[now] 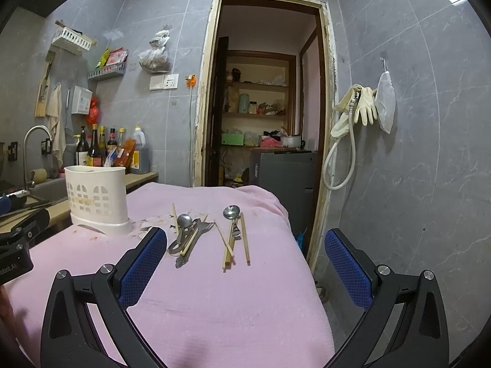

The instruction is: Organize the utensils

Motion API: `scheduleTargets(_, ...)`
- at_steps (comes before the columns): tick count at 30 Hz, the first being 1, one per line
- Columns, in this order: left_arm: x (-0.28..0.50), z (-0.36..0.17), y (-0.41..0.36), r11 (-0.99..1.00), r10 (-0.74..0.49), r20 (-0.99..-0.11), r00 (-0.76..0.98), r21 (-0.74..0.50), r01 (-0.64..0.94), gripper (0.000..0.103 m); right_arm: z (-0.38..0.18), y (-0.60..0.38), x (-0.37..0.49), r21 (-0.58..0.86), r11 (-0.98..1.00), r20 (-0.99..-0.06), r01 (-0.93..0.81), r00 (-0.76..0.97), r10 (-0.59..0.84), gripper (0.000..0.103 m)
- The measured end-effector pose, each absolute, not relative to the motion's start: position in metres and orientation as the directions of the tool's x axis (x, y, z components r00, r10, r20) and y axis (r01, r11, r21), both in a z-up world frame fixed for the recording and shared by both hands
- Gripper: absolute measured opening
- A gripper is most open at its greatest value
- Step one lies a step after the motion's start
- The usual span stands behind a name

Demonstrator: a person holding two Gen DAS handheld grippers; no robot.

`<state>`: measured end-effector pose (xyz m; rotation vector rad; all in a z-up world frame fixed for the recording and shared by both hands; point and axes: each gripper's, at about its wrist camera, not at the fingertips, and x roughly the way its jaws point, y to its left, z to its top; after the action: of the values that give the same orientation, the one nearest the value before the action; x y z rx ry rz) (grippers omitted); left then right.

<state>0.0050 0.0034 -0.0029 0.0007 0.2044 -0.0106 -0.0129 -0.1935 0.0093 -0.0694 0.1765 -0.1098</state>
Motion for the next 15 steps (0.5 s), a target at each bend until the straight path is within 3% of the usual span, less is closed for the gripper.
scheduleTargets(15, 0.0036, -0.0027, 0.0041, 1.0, -0.011, -0.204, 0.979, -0.005, 0.01, 0.101, 0.0074, -0.1916, -0.0122, -0.079, 0.992, -0.176, 0.101, 0.978, -0.114, 0.103)
